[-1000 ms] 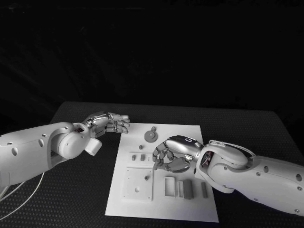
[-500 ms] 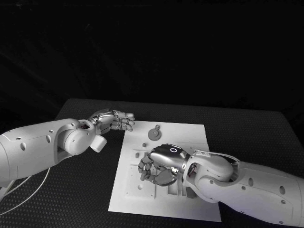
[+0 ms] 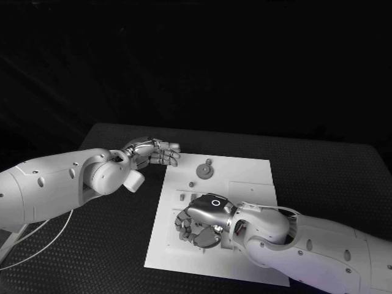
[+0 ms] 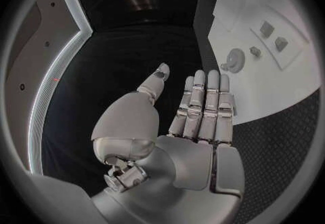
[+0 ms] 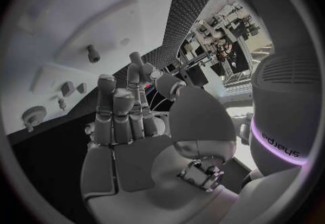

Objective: Assemble the parts on the task board

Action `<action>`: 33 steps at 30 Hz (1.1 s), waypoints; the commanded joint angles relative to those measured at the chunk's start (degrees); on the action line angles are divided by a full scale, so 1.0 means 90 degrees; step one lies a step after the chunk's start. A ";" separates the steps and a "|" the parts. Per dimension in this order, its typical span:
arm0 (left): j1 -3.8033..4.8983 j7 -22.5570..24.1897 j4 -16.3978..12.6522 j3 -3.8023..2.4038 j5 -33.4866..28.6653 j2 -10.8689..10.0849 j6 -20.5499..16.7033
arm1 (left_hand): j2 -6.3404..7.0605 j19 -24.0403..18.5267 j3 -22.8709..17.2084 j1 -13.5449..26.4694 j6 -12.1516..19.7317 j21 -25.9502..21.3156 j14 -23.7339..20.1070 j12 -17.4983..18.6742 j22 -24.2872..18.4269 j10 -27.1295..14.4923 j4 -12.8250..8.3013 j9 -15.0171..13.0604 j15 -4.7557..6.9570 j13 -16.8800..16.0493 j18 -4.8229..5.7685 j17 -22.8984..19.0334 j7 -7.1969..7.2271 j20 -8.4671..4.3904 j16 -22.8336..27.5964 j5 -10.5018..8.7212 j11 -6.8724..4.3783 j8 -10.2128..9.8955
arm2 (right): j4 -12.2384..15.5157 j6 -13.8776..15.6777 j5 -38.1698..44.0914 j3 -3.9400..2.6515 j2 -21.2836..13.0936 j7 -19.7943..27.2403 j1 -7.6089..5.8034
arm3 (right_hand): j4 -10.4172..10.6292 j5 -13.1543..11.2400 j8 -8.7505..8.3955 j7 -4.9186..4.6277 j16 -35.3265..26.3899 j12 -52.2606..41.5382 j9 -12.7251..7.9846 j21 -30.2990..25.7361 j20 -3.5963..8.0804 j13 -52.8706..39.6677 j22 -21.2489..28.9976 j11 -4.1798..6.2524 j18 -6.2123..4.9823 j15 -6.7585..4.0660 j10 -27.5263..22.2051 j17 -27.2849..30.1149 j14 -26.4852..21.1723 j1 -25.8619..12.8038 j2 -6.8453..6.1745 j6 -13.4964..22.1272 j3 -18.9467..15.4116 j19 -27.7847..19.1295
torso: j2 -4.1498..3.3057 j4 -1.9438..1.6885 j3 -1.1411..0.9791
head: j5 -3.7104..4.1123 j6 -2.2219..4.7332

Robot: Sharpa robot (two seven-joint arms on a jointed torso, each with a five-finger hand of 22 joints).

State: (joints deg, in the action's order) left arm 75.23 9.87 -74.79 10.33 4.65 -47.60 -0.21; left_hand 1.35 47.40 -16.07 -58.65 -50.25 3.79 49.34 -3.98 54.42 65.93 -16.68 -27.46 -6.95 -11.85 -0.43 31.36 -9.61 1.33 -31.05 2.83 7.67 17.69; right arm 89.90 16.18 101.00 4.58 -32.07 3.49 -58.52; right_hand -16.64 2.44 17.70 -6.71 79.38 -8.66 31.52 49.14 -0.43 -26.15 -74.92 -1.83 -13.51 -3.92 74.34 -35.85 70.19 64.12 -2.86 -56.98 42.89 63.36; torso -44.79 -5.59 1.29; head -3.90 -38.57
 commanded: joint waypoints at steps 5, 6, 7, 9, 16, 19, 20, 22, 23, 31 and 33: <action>0.0007 0.0089 -0.0010 -0.0004 0.0021 0.0022 0.0039 | 0.0036 -0.0048 -0.0015 -0.0031 0.0014 0.0031 -0.0005 -0.0026 -0.0011 -0.0047 0.0004 0.0005 -0.0017 0.0009 -0.0025 0.0012 -0.0021 0.0007 0.0027 -0.0003 0.0002 -0.0024 | -0.0117 -0.0227 0.0359 0.0026 0.0148 -0.0109 0.0091 | -0.0005 0.0039 0.0148 -0.0005 -0.0020 0.0027 0.0258 0.0031 0.0058 -0.0014 -0.0114 -0.0011 -0.0166 -0.0056 0.0017 -0.0007 -0.0009 0.0010 0.0036 -0.0042 0.0049 -0.0011 | -0.0001 0.0003 0.0000 | -0.0041 -0.0002; 0.0007 0.0089 -0.0010 -0.0004 0.0021 0.0022 0.0041 | 0.0037 -0.0048 -0.0015 -0.0030 0.0014 0.0031 -0.0005 -0.0026 -0.0011 -0.0047 0.0004 0.0005 -0.0017 0.0009 -0.0025 0.0012 -0.0021 0.0007 0.0027 -0.0003 0.0002 -0.0024 | -0.0124 -0.0226 0.0388 0.0027 0.0154 -0.0115 0.0091 | -0.0005 0.0039 0.0148 -0.0006 -0.0020 0.0027 0.0258 0.0031 0.0058 -0.0015 -0.0114 -0.0012 -0.0166 -0.0056 0.0017 -0.0008 -0.0010 0.0010 0.0036 -0.0041 0.0050 -0.0011 | -0.0001 0.0003 -0.0003 | -0.0040 -0.0005; 0.0007 0.0089 -0.0011 -0.0004 0.0021 0.0022 0.0042 | 0.0036 -0.0048 -0.0014 -0.0030 0.0014 0.0031 -0.0005 -0.0026 -0.0012 -0.0047 0.0005 0.0005 -0.0017 0.0009 -0.0025 0.0012 -0.0021 0.0007 0.0027 -0.0003 0.0002 -0.0024 | -0.0128 -0.0225 0.0422 0.0027 0.0153 -0.0127 0.0091 | -0.0005 0.0039 0.0148 -0.0006 -0.0021 0.0027 0.0258 0.0031 0.0058 -0.0015 -0.0114 -0.0012 -0.0166 -0.0056 0.0017 -0.0008 -0.0010 0.0010 0.0036 -0.0041 0.0050 -0.0011 | -0.0001 0.0001 -0.0002 | -0.0038 -0.0009; 0.0007 0.0088 -0.0016 -0.0004 0.0021 0.0018 0.0045 | 0.0037 -0.0048 -0.0014 -0.0029 0.0014 0.0031 -0.0005 -0.0026 -0.0012 -0.0047 0.0005 0.0005 -0.0017 0.0009 -0.0025 0.0012 -0.0021 0.0007 0.0027 -0.0003 0.0002 -0.0024 | -0.0143 -0.0230 0.0441 0.0027 0.0136 -0.0144 0.0091 | -0.0005 0.0039 0.0148 -0.0006 -0.0021 0.0028 0.0259 0.0031 0.0058 -0.0017 -0.0114 -0.0012 -0.0166 -0.0055 0.0016 -0.0008 -0.0010 0.0011 0.0037 -0.0041 0.0051 -0.0011 | 0.0000 0.0001 -0.0003 | -0.0031 -0.0018; 0.0007 0.0083 -0.0023 -0.0004 0.0021 0.0002 0.0040 | 0.0037 -0.0048 -0.0012 -0.0029 0.0014 0.0031 -0.0005 -0.0026 -0.0012 -0.0047 0.0005 0.0005 -0.0017 0.0009 -0.0025 0.0013 -0.0021 0.0007 0.0027 -0.0002 0.0001 -0.0024 | -0.0182 -0.0225 0.0486 0.0027 0.0043 -0.0189 0.0091 | -0.0005 0.0039 0.0148 -0.0006 -0.0022 0.0030 0.0263 0.0032 0.0059 -0.0023 -0.0114 -0.0012 -0.0166 -0.0055 0.0015 -0.0009 -0.0010 0.0013 0.0035 -0.0039 0.0053 -0.0012 | 0.0000 0.0008 -0.0007 | 0.0007 -0.0024; 0.0007 0.0082 -0.0020 -0.0004 0.0021 0.0002 0.0042 | 0.0038 -0.0048 -0.0012 -0.0029 0.0014 0.0031 -0.0005 -0.0026 -0.0012 -0.0047 0.0004 0.0005 -0.0017 0.0009 -0.0026 0.0014 -0.0021 0.0007 0.0027 -0.0002 0.0001 -0.0024 | -0.0175 -0.0216 0.0496 0.0027 0.0020 -0.0196 0.0091 | -0.0005 0.0038 0.0148 -0.0006 -0.0022 0.0031 0.0265 0.0032 0.0059 -0.0026 -0.0115 -0.0012 -0.0166 -0.0055 0.0015 -0.0010 -0.0009 0.0012 0.0033 -0.0039 0.0053 -0.0012 | 0.0000 0.0010 -0.0008 | 0.0011 -0.0023; 0.0007 0.0082 -0.0019 -0.0004 0.0021 0.0002 0.0041 | 0.0037 -0.0047 -0.0012 -0.0029 0.0014 0.0032 -0.0005 -0.0026 -0.0012 -0.0047 0.0005 0.0005 -0.0017 0.0009 -0.0026 0.0014 -0.0021 0.0007 0.0028 -0.0002 0.0001 -0.0024 | -0.0172 -0.0207 0.0497 0.0027 0.0018 -0.0196 0.0091 | -0.0005 0.0038 0.0148 -0.0006 -0.0022 0.0031 0.0265 0.0032 0.0060 -0.0027 -0.0115 -0.0012 -0.0166 -0.0055 0.0015 -0.0010 -0.0009 0.0012 0.0032 -0.0039 0.0052 -0.0012 | 0.0000 0.0009 -0.0009 | 0.0014 -0.0020; 0.0007 0.0077 -0.0019 -0.0004 0.0021 0.0005 0.0048 | 0.0037 -0.0047 -0.0011 -0.0029 0.0014 0.0032 -0.0004 -0.0026 -0.0012 -0.0047 0.0005 0.0004 -0.0017 0.0009 -0.0026 0.0014 -0.0021 0.0007 0.0028 -0.0002 0.0001 -0.0024 | -0.0167 -0.0192 0.0510 0.0027 0.0018 -0.0201 0.0091 | -0.0005 0.0039 0.0149 -0.0006 -0.0023 0.0031 0.0267 0.0033 0.0060 -0.0029 -0.0115 -0.0012 -0.0166 -0.0055 0.0015 -0.0010 -0.0009 0.0013 0.0032 -0.0039 0.0053 -0.0012 | 0.0000 0.0010 -0.0011 | 0.0017 -0.0018; 0.0007 0.0072 -0.0019 -0.0004 0.0021 0.0005 0.0055 | 0.0037 -0.0047 -0.0011 -0.0029 0.0014 0.0032 -0.0004 -0.0027 -0.0012 -0.0047 0.0005 0.0004 -0.0017 0.0009 -0.0026 0.0015 -0.0021 0.0007 0.0028 -0.0002 0.0001 -0.0024 | -0.0170 -0.0188 0.0512 0.0027 0.0021 -0.0201 0.0091 | -0.0005 0.0039 0.0149 -0.0006 -0.0023 0.0031 0.0267 0.0033 0.0060 -0.0030 -0.0115 -0.0012 -0.0166 -0.0055 0.0015 -0.0011 -0.0009 0.0014 0.0032 -0.0039 0.0053 -0.0011 | -0.0001 0.0009 -0.0013 | 0.0016 -0.0017; 0.0007 0.0078 -0.0022 -0.0004 0.0025 0.0004 0.0066 | 0.0037 -0.0047 -0.0009 -0.0027 0.0015 0.0032 -0.0005 -0.0027 -0.0013 -0.0047 0.0006 0.0004 -0.0017 0.0009 -0.0026 0.0016 -0.0021 0.0007 0.0029 -0.0002 0.0001 -0.0025 | -0.0199 -0.0180 0.0555 0.0026 0.0057 -0.0221 0.0091 | -0.0006 0.0039 0.0149 -0.0006 -0.0023 0.0033 0.0270 0.0034 0.0061 -0.0035 -0.0115 -0.0012 -0.0166 -0.0055 0.0015 -0.0012 -0.0008 0.0016 0.0027 -0.0039 0.0054 -0.0010 | -0.0001 0.0010 -0.0005 | 0.0011 -0.0020; 0.0007 0.0074 -0.0027 -0.0004 0.0026 0.0002 0.0066 | 0.0037 -0.0047 -0.0009 -0.0026 0.0015 0.0032 -0.0005 -0.0027 -0.0013 -0.0047 0.0006 0.0004 -0.0017 0.0009 -0.0026 0.0016 -0.0021 0.0007 0.0029 -0.0002 0.0001 -0.0025 | -0.0200 -0.0189 0.0557 0.0026 0.0063 -0.0229 0.0091 | -0.0006 0.0039 0.0149 -0.0006 -0.0023 0.0033 0.0271 0.0035 0.0062 -0.0037 -0.0115 -0.0012 -0.0166 -0.0056 0.0015 -0.0012 -0.0007 0.0017 0.0026 -0.0039 0.0055 -0.0009 | 0.0000 0.0008 -0.0004 | 0.0011 -0.0021</action>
State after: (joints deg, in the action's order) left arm 75.23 9.88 -74.85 10.32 4.73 -47.64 -0.18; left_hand 1.35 47.41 -16.07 -58.65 -50.25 3.79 49.34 -3.98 54.38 65.93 -16.68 -27.46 -6.95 -11.85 -0.43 31.44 -9.61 1.33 -31.05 2.83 7.67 17.69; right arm 88.20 15.04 104.97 4.77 -31.54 1.88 -57.79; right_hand -16.69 2.65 17.70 -6.80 79.38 -8.68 31.52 49.14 -0.12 -26.39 -74.91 -1.83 -13.51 -4.00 74.33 -35.88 70.00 64.11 -2.89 -56.99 43.17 63.28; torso -44.79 -5.50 1.20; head -3.80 -38.73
